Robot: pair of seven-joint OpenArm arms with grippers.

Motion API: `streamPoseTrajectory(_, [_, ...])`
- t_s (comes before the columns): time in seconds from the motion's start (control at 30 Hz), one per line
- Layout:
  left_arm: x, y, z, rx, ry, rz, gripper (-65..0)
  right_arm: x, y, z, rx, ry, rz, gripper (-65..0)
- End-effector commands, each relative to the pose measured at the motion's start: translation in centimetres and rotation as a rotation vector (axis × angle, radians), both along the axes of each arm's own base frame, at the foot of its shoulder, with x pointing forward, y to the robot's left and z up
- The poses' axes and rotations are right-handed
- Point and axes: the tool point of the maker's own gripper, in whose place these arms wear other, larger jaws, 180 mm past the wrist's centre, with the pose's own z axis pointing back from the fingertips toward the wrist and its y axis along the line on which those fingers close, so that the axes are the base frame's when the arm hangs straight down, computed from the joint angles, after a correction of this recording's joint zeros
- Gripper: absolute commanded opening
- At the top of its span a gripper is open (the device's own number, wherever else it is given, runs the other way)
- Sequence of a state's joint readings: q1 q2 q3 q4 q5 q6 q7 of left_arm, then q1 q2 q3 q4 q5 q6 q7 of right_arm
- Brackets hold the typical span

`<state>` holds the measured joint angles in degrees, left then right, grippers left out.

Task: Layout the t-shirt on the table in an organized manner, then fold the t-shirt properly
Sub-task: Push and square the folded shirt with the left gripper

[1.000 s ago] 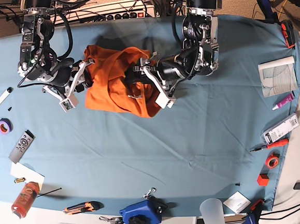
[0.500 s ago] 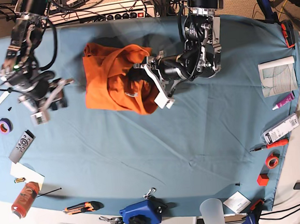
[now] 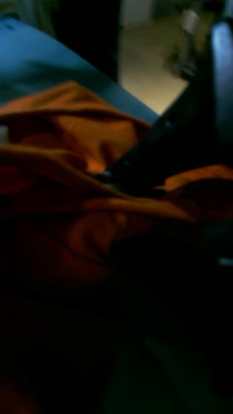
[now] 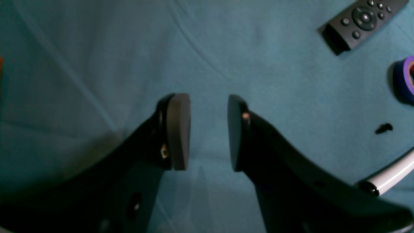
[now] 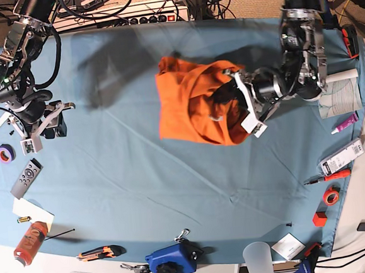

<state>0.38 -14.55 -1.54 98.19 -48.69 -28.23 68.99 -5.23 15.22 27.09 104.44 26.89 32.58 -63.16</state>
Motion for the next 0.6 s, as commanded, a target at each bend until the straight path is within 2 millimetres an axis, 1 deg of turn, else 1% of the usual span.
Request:
streamPoseTrajectory(0.0, [1.2,-0.1,1.7,0.001,-0.071,-0.034,-65.0,0.8,-0.2,1.5,-0.008,-0.052,0.005,-45.0])
streamPoseTrajectory(0.07, [1.8,-0.1,2.0,0.058,-0.116,-0.104,-65.0,0.8,-0.2,1.4,-0.009,-0.049,0.006,-45.0])
streamPoseTrajectory(0.17, [3.4,-0.6,2.2,0.188,-0.201,-0.183,-65.0,0.7,-0.2,1.4,-0.009,-0.046,0.005,-45.0])
streamPoseTrajectory(0.27, [5.1,-1.9,2.7,0.315,-0.313,-0.269,-65.0,0.7,-0.2,1.3,-0.010,-0.041,0.005,-45.0])
streamPoseTrajectory(0.37, [6.8,-3.4,3.9,0.407,-0.440,-0.341,-65.0,0.7,-0.3,1.3,-0.013,-0.040,0.004,-45.0])
streamPoseTrajectory(0.47, [8.1,-4.9,4.9,0.480,-0.550,-0.415,-65.0,0.7,-0.3,1.3,-0.013,-0.039,0.004,-45.0])
streamPoseTrajectory(0.57, [8.8,-6.2,4.7,0.552,-0.602,-0.503,-65.0,0.6,-0.3,1.2,-0.013,-0.030,0.003,-45.0])
